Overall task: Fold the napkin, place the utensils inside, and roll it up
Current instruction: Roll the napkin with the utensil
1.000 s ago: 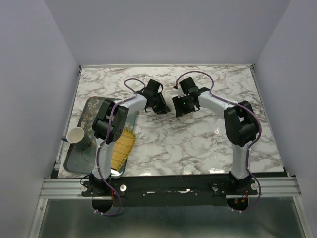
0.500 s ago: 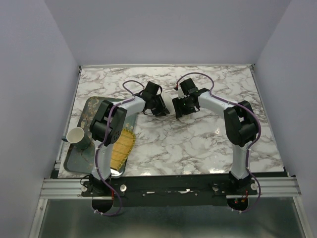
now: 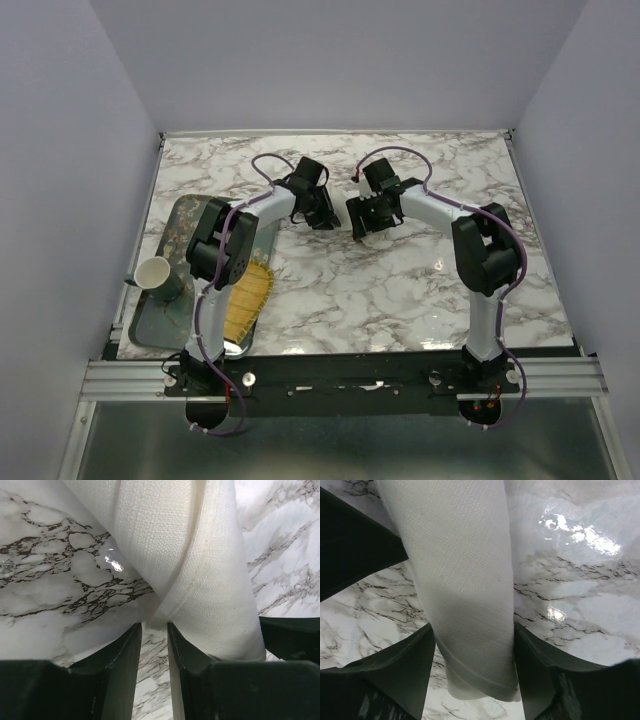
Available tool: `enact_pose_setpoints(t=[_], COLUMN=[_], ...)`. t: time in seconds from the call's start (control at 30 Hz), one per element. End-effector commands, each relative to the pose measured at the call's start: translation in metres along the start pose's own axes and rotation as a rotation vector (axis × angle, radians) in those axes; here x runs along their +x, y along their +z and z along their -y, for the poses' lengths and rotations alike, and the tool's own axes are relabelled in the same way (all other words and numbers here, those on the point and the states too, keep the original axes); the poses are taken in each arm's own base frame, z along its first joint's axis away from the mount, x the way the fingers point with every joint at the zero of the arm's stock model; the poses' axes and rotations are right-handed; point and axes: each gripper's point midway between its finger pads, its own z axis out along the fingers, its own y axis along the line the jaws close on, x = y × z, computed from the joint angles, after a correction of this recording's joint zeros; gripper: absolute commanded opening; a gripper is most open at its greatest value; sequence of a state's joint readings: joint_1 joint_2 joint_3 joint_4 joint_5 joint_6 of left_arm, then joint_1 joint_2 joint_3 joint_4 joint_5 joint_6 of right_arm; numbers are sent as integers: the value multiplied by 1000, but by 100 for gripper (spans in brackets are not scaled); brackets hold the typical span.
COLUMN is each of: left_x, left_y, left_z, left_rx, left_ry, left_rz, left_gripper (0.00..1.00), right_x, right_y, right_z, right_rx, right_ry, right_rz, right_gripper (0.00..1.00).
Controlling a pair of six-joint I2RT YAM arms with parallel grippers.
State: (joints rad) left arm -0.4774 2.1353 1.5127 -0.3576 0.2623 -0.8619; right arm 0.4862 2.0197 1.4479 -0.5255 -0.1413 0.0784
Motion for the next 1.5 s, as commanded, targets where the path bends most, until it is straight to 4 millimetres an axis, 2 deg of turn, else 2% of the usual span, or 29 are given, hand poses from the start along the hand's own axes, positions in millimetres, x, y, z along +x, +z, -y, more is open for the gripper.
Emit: enact_pose_setpoints(t=[0.0,0.13,0.27,0.43,0.47,0.53,0.57,0.6,0.67,0.77,0.8,0.83,1.0,1.03,1.07,1.1,1.13,1.17,1.2,1.27,1.3,1.37,1.4,1.47], left_x=[36,25,22,16,12,10,7,5,3,0,0,-1,5,6,5,9,10,8,9,7,5,3,2,0], left_y=[17,-1,-18,-53,-59,-81,-88,-104,-119,-149,-164,-171,-206,-214,-229,-246,-257,-272,-293,-317,-337,-356,-371,-382], left_z=[-73,-62,-52,-44,-38,-27,-21,-10,4,34,42,47,72,78,92,97,104,111,117,125,132,139,146,153], left_rx=[-226,-192,-160,-90,-51,14,40,79,129,251,289,310,448,485,554,595,626,660,686,718,735,757,779,794], left_ry=[24,65,71,72,76,86,101,136,167,224,244,252,292,303,329,349,370,396,423,461,487,510,528,540], left_rz=[-101,-39,-23,21,44,72,89,112,133,182,209,226,276,296,340,379,412,459,512,579,634,680,712,736], left_gripper=[38,44,48,49,50,54,56,57,61,62,63,64,65,65,66,67,68,70,72,77,79,83,85,91], right_x=[-6,-14,-22,-34,-37,-38,-42,-39,-40,-34,-36,-24,-10,-13,-4,-4,-10,-5,-5,-1,-3,4,3,8], right_y=[-17,-39,-56,-77,-84,-92,-102,-105,-117,-140,-161,-158,-180,-199,-198,-209,-222,-241,-252,-272,-292,-306,-324,-338], right_z=[-16,-24,-24,-24,-23,-22,-21,-19,-18,-16,-15,-13,-9,-9,-6,-3,-3,-6,2,3,2,5,8,10], right_rx=[-70,-97,-85,-64,-54,-44,-30,-20,-7,20,27,29,33,37,49,63,59,47,89,100,108,132,155,176], right_ry=[8,-1,-1,-16,-19,-22,-23,-21,-17,6,22,28,88,100,116,132,135,138,174,191,194,204,214,213], right_rz=[30,72,100,138,158,173,200,202,230,302,361,353,401,467,480,531,604,671,713,751,796,802,843,855], right_gripper=[73,85,88,93,93,93,94,95,96,100,100,100,100,100,100,100,100,100,100,100,100,100,100,100])
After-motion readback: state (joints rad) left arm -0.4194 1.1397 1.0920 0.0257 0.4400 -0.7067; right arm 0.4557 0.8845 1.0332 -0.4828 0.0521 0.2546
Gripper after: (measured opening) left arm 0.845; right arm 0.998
